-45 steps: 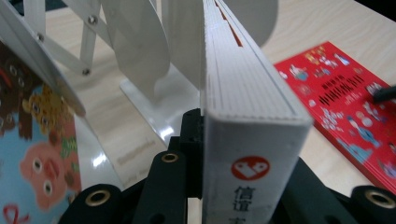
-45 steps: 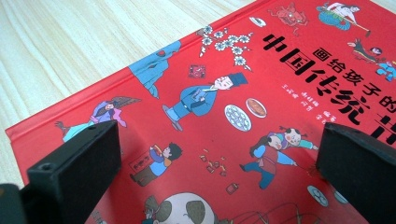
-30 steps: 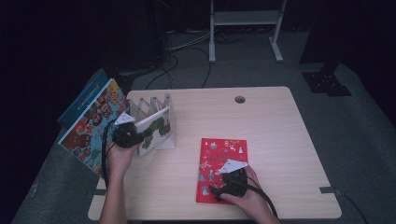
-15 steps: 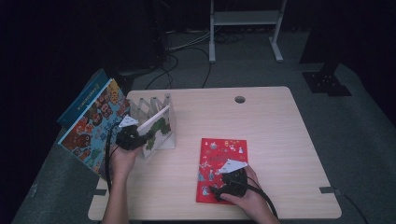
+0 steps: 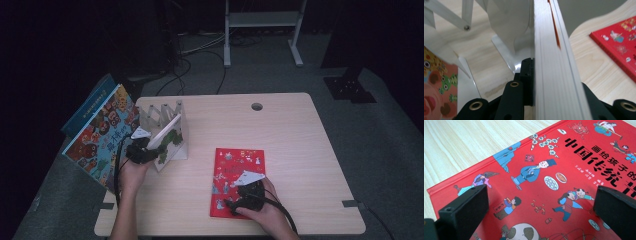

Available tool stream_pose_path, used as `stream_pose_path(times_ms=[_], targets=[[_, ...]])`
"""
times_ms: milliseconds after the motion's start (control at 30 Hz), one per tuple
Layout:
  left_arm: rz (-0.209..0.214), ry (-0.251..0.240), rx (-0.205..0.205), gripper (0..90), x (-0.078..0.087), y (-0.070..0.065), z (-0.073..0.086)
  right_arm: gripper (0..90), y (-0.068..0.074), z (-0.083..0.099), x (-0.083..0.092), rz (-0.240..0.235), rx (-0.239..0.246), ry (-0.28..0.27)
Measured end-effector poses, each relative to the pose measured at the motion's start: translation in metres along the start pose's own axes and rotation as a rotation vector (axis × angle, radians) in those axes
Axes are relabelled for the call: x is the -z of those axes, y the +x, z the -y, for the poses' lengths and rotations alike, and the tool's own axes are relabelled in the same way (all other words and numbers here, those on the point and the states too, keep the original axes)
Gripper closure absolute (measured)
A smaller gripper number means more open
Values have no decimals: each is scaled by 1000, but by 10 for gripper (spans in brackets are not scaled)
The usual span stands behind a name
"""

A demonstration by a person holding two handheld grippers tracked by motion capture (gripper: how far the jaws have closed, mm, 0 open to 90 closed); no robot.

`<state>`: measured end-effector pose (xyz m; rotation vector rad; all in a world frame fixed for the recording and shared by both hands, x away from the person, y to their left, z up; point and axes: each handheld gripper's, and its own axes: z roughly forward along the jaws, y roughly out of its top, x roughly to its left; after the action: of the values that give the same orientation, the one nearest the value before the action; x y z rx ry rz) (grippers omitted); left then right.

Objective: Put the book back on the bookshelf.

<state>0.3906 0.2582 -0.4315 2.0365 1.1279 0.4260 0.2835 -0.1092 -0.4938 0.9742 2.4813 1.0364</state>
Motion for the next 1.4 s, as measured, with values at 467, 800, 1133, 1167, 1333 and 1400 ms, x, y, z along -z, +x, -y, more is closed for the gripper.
stream_pose_path(times_ms=[467,800,1133,1167,1333,1400], targets=[[6,28,-22,649,22,1,13,0,0,0,0,0,0,0],[22,55,-39,692,34,4,30,0,0,0,0,0,1,-1],[83,79,-83,693,18,-16,22,0,0,0,0,0,0,0],[84,76,-78,691,16,-19,20,0,0,0,0,0,0,0],[102,81,-102,669,8,-26,13,0,0,0,0,0,0,0],[104,83,-102,662,5,-29,11,0,0,0,0,0,0,0]])
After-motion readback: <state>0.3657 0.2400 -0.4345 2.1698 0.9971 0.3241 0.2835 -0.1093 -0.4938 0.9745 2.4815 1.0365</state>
